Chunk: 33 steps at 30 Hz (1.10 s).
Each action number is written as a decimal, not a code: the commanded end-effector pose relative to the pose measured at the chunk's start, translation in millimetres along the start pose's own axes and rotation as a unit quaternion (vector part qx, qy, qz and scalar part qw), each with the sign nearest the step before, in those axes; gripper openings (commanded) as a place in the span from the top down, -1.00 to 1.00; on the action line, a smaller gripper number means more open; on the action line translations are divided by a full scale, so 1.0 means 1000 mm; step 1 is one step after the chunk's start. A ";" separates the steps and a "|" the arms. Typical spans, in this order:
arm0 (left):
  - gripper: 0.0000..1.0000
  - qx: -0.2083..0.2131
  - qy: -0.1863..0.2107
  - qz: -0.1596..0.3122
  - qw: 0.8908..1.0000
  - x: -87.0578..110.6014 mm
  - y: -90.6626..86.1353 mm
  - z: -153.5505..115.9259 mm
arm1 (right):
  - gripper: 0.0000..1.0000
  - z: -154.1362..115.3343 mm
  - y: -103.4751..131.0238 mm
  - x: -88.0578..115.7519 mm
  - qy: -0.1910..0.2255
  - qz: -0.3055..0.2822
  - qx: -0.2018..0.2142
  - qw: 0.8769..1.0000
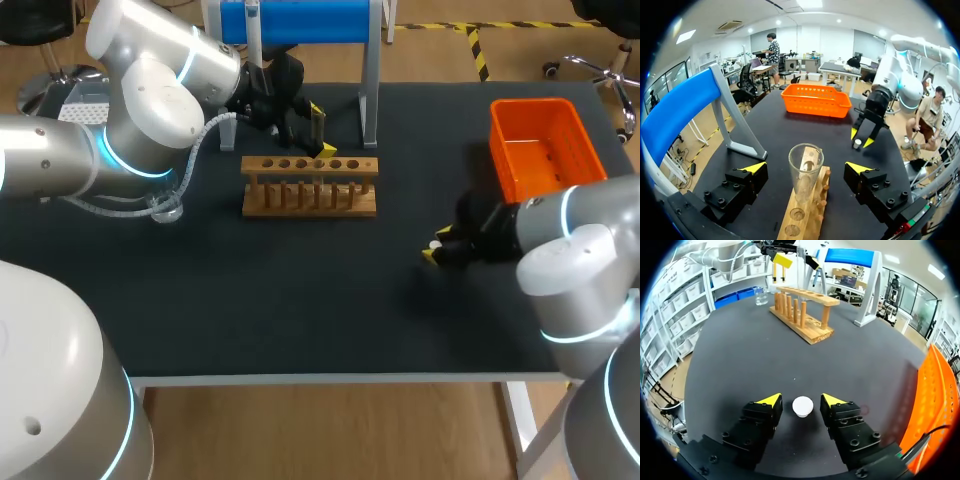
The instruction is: Invert the test tube, pick up the pipette, mount the tip to pipette, aspirate from beaker and dispense into the tube, eject the tip, return the pipette, and cap with the stopper.
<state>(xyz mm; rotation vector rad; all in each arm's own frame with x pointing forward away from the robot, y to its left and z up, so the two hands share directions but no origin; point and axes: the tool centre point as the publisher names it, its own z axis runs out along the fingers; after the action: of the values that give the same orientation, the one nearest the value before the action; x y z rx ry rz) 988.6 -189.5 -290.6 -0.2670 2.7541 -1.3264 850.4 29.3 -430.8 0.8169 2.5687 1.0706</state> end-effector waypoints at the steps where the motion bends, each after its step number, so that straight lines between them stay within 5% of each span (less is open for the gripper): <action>1: -1.00 -0.003 0.002 -0.001 1.000 -0.001 -0.001 0.000 | 0.02 0.003 0.000 0.001 -0.002 -0.001 0.003 1.000; 33: -1.00 -0.003 0.002 -0.001 1.000 -0.001 -0.001 0.000 | 0.25 0.008 -0.001 -0.001 -0.011 0.004 0.013 1.000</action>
<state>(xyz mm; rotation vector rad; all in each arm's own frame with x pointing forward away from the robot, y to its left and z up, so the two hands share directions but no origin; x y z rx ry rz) 988.6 -189.5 -290.6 -0.2670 2.7541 -1.3264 853.6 32.9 -437.1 0.8417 2.5658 1.0292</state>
